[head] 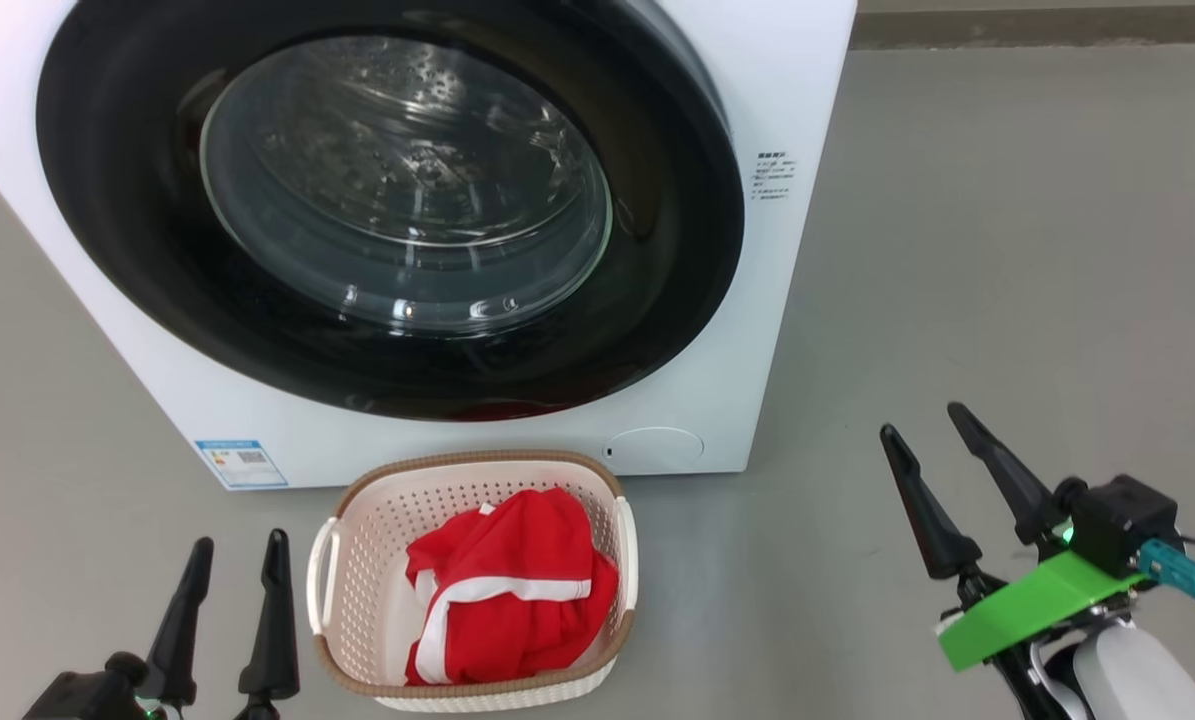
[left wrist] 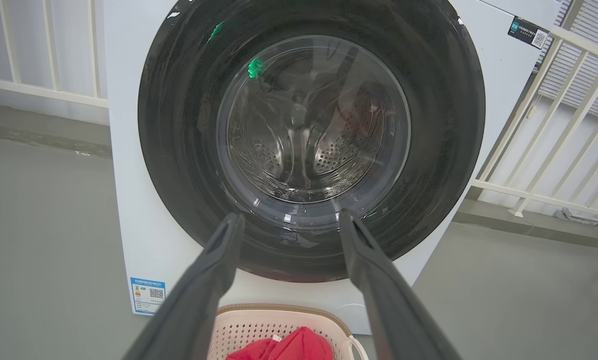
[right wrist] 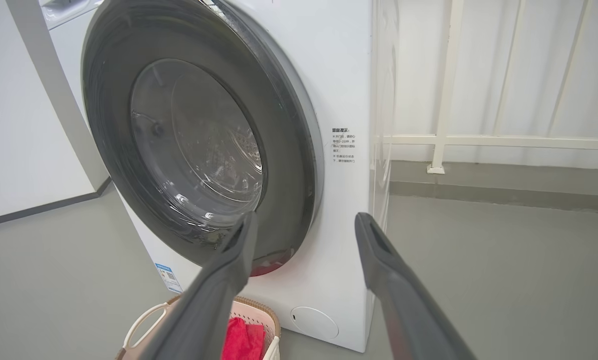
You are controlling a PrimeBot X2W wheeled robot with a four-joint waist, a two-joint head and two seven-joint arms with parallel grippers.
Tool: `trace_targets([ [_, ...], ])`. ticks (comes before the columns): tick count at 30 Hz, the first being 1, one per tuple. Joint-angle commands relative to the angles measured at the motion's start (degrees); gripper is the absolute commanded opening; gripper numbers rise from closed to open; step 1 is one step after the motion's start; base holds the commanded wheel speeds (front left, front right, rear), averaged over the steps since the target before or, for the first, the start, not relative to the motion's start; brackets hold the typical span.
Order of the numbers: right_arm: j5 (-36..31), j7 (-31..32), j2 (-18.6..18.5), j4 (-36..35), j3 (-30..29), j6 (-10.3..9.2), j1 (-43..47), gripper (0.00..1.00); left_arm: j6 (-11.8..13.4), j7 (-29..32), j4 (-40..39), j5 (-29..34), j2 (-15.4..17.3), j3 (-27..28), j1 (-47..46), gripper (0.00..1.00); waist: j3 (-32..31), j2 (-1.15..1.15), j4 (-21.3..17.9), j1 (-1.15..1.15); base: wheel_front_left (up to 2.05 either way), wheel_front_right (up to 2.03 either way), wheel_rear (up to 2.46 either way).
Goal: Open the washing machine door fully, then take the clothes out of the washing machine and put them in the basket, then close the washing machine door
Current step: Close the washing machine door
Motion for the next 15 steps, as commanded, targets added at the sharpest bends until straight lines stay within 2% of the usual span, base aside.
trace_targets([
  [1, -0.68, -0.26, -0.05, -1.75, 0.35, -0.15, 0.54, 1.00, -0.18, -0.46, -1.58, 0.50, 0.86, 2.09, -0.38, 1.00, -0.30, 0.00, -0.28, 0.00, 0.00, 0.00, 0.00],
  [15, -1.56, -0.26, 1.22, -2.22, -2.25, -0.15, 3.05, 1.00, -0.18, -0.46, -1.46, 0.46, 0.69, 1.83, 0.00, 1.00, -0.40, 0.00, -0.84, 0.00, 0.00, 0.00, 0.00],
])
